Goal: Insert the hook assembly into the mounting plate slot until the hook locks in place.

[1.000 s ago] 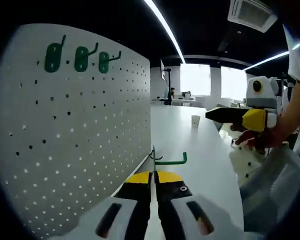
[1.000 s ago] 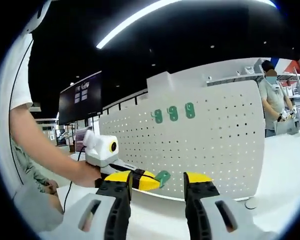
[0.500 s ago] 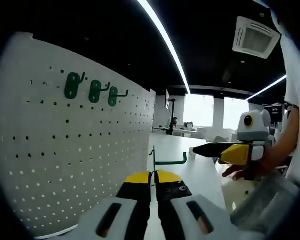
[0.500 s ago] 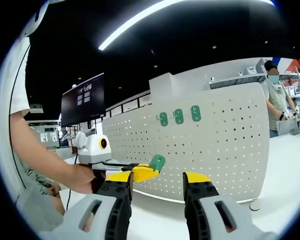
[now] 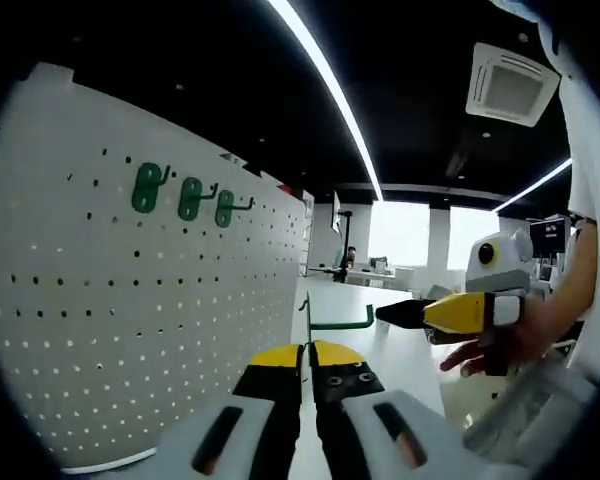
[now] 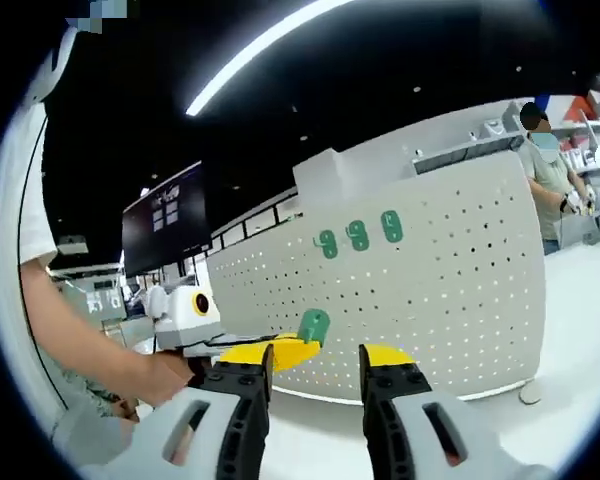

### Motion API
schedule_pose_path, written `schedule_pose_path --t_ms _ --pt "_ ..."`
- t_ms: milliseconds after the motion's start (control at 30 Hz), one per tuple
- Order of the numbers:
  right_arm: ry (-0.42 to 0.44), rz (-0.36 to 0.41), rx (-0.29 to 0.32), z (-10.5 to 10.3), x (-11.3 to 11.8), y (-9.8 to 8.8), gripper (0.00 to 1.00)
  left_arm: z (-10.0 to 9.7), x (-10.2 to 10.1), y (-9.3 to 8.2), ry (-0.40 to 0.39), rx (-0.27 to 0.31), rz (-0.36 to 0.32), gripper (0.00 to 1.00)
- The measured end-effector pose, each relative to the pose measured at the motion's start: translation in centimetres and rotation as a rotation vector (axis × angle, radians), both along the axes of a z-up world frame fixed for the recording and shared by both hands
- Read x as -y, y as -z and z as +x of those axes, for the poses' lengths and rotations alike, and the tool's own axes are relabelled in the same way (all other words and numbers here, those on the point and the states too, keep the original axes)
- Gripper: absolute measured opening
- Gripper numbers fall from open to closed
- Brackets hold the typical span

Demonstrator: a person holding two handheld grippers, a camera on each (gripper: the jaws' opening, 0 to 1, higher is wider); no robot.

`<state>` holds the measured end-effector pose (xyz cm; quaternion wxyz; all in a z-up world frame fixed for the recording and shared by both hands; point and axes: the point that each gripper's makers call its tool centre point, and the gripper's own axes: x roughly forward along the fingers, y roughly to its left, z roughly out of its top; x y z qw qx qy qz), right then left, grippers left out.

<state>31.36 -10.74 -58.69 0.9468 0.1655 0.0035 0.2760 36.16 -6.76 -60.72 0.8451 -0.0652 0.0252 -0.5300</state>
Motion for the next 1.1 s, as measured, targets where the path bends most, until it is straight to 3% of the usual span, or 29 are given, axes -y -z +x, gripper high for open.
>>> schedule_pose_path --t_ms 100,667,1100 --pt "0.005 0.074 -0.04 0.3 0.2 0.3 0.3 0.0 0.0 -0.1 -0.001 0.0 -0.002 0.03" --pt "-0.018 0.045 -0.012 1.0 -2.2 -0.5 0.2 -1.4 0.9 -0.3 0.012 0.003 -0.003 0.03" --pt "0.01 0.077 -0.025 1.9 -1.6 -0.6 0.1 -2.2 1.7 -0.6 0.018 -0.004 -0.022 0.03"
